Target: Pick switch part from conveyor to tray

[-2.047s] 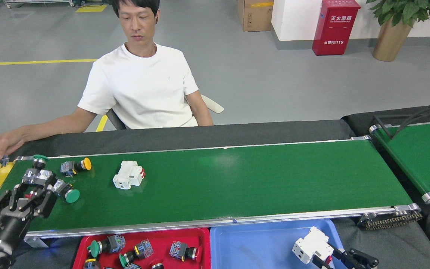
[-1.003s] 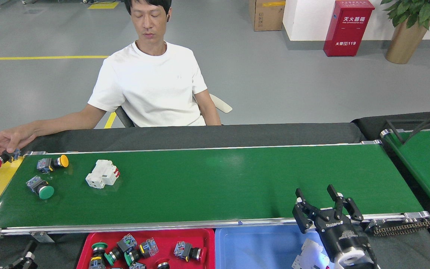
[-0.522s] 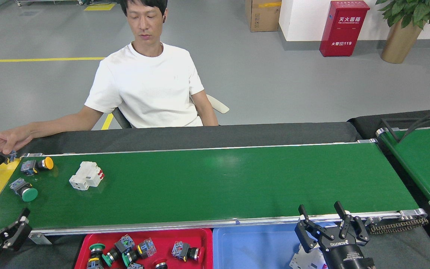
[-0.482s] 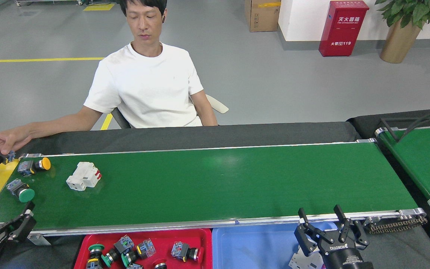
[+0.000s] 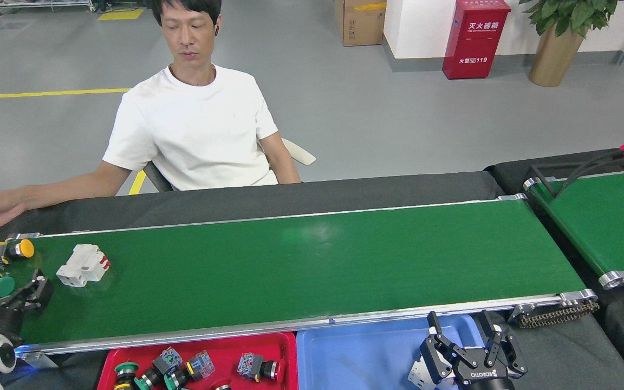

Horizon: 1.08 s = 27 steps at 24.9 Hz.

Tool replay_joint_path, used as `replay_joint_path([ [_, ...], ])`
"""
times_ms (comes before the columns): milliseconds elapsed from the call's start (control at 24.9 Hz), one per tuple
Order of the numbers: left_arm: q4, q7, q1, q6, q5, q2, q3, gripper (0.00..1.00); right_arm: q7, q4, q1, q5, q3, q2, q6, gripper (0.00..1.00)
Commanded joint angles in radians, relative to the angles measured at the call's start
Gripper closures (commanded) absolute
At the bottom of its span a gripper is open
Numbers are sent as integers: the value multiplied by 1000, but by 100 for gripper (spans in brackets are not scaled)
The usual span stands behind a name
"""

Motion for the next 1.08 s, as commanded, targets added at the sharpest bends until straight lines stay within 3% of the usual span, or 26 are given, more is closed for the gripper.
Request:
replay_joint_path([
  [0, 5, 23, -28, 84, 1, 2, -3, 31, 16, -7, -29, 3, 20, -14, -10, 2],
  [40, 14, 12, -28, 82, -1, 2, -11, 61, 17, -3, -34, 3, 31, -20, -10, 2],
  [80, 28, 9, -30, 81, -1, 3, -15, 71, 17, -1, -35, 3, 37, -24, -10, 2],
  [321, 65, 7, -41, 41, 6, 3, -29, 94, 16, 3, -38, 4, 55, -32, -8, 2],
  [482, 24, 7, -44, -33, 38, 5, -31, 98, 14, 3, -27, 4, 54, -30, -7, 2],
  [682, -231, -29, 19, -134, 131, 2, -27, 98, 13, 2, -3, 4, 45, -30, -7, 2],
  [883, -599, -92, 283, -234, 248, 16, -11, 97, 11, -1, 11, 4, 26, -30, -5, 2],
  [963, -779, -92, 455, -355, 292, 17, 32, 93, 11, -3, 16, 4, 25, -30, -5, 2],
  [1003, -855, -91, 547, -428, 292, 16, 60, 86, 11, -4, 17, 4, 25, -34, -5, 2],
  [1044, -906, -91, 618, -487, 291, 16, 78, 67, 11, -4, 17, 4, 25, -38, -5, 2],
])
